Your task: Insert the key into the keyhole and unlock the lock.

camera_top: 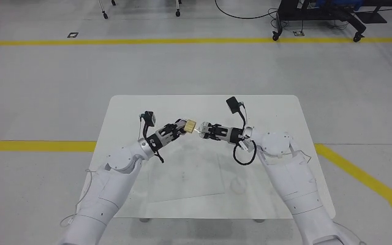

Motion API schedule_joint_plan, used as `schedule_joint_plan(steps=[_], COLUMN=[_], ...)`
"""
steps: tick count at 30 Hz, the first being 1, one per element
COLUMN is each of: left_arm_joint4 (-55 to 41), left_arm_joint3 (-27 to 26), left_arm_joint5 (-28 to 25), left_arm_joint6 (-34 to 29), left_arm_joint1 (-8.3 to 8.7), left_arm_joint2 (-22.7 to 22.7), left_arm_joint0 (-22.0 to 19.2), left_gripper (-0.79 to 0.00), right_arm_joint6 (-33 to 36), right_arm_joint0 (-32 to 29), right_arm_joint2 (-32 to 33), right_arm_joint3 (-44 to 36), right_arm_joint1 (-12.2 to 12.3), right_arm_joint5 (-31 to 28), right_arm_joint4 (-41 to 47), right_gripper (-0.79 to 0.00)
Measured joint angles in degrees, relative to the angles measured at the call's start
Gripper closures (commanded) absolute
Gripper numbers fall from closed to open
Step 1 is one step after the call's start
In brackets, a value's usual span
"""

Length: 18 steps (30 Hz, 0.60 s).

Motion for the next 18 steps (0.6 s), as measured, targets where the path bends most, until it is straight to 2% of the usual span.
schedule_joint_plan(steps=[15,16,17,18], left_arm_joint4=[-2.1,-2.2,-2.4,-2.6], left_arm_joint3=[-0.1,0.0,0.1,0.1], left_arm_joint5=[1.4,1.5,1.5,1.6], left_arm_joint6=[-2.8,-2.9,-3.0,-3.1], left_arm_joint1=[-0.05,-0.05,-0.06,-0.06], left_arm_joint2=[-0.3,-0.3,-0.4,-0.5], left_arm_joint0=[0.1,0.0,0.0,0.0], left_gripper=[0.0,0.0,0.0,0.0], right_arm_joint6=[-0.5,-0.6,-0.7,-0.8], right_arm_joint0=[2.0,2.1,2.3,2.4], right_arm_joint2=[-1.9,-2.1,-2.2,-2.3], right_arm_joint3=[0.6,0.8,0.9,1.0], right_arm_joint1=[0.0,0.0,0.0,0.0], right_arm_joint5=[1.9,1.9,1.9,1.8], right_arm_joint4=[-0.1,0.2,0.4,0.5], right_gripper=[-0.015,-0.219,-0.345,-0.699])
